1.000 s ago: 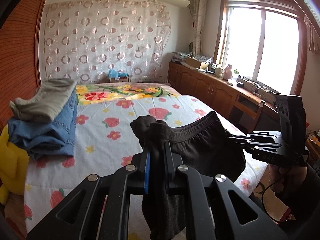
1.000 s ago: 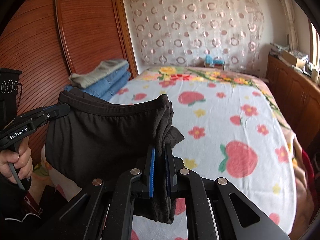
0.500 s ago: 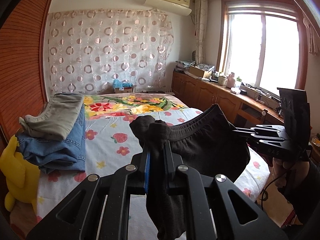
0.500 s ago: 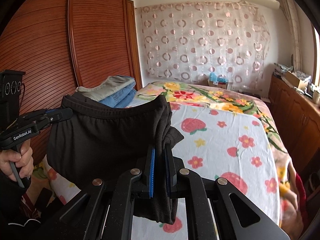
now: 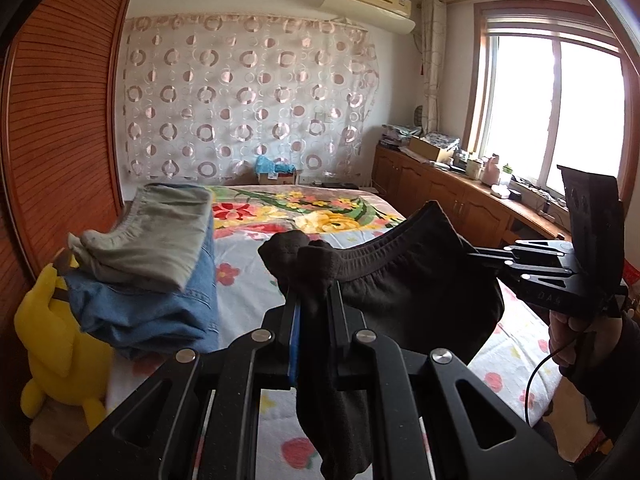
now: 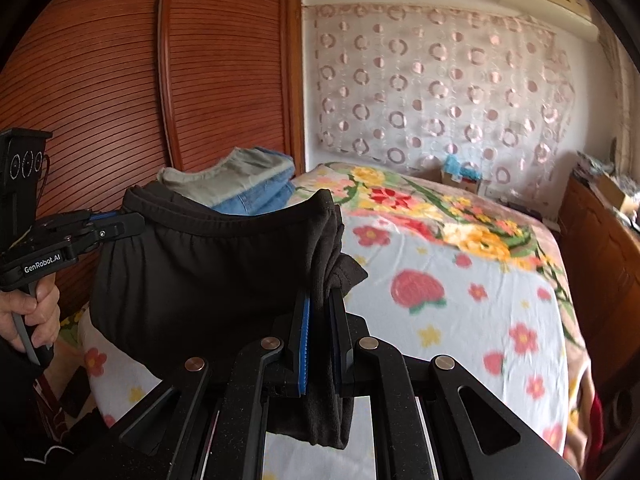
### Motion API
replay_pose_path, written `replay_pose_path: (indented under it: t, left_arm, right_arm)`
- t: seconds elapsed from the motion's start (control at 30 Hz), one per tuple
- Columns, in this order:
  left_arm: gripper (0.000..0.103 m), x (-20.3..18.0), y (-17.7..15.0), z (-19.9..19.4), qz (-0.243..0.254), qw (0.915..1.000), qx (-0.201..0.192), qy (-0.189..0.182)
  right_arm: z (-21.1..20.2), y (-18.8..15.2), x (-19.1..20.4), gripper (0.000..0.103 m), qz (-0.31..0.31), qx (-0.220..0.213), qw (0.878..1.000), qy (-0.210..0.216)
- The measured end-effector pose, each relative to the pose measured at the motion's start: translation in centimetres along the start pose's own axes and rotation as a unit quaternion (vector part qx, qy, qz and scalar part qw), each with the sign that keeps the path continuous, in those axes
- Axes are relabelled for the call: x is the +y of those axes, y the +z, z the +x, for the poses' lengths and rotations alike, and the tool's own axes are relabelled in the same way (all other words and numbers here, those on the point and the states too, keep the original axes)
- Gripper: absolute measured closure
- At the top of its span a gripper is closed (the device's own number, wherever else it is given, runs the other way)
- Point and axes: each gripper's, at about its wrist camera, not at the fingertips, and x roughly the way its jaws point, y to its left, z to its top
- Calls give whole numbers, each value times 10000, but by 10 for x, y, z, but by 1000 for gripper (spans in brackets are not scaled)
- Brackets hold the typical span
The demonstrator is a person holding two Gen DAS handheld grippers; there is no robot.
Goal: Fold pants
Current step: 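Carry the folded black pants with both grippers onto the jeans stack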
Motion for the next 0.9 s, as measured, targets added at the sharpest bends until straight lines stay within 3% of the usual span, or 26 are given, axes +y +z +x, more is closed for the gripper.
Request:
replay_pose_path:
  t: [0.53,0.9]
  left_arm:
    - [91,63,53,10,-115,9983,-317,471]
    - [91,110,71,23,-360,9937,-483,946]
  right_arm:
    - [74,94,-6,95,-665,-341,9971,153]
    - [164,147,-8,95,-1227,-432,9905,445]
